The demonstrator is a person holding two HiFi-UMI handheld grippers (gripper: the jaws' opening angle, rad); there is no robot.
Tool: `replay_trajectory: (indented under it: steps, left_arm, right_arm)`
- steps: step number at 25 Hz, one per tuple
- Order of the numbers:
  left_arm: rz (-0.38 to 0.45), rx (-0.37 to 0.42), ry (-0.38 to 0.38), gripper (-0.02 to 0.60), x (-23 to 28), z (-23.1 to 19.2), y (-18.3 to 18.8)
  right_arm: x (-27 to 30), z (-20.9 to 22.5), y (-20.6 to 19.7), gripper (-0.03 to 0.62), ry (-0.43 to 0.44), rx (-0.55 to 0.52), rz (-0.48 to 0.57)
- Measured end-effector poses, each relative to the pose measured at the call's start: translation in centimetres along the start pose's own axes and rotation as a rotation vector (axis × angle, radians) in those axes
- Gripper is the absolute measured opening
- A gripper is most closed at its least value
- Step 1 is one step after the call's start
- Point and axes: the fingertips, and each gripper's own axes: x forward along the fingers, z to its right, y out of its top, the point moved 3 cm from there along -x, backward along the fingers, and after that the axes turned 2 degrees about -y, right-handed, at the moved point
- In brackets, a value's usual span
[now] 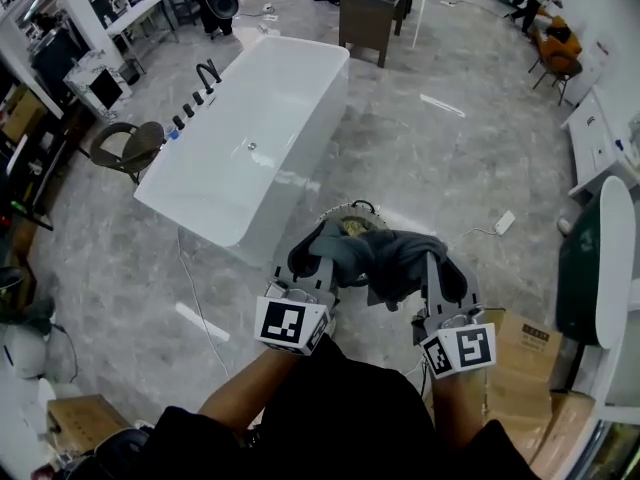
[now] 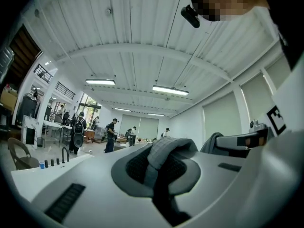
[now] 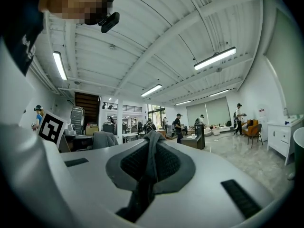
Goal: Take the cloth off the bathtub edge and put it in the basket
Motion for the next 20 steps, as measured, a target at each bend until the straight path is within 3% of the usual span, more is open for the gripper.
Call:
replay_trajectory:
  steps: [10, 20]
  left_arm:
    - [0.03, -0.011, -0.089, 0.026, 6.3, -5.3, 1.4]
    - [0.068, -0.062, -0.175, 0.026, 9.8, -8.7, 2.0]
  right_arm:
    - [7.4, 1.0, 1.0, 0.037, -0.124, -0.006, 0.022]
    - [11.7, -0.5, 1.5, 0.037, -0.18, -0.079, 0.004]
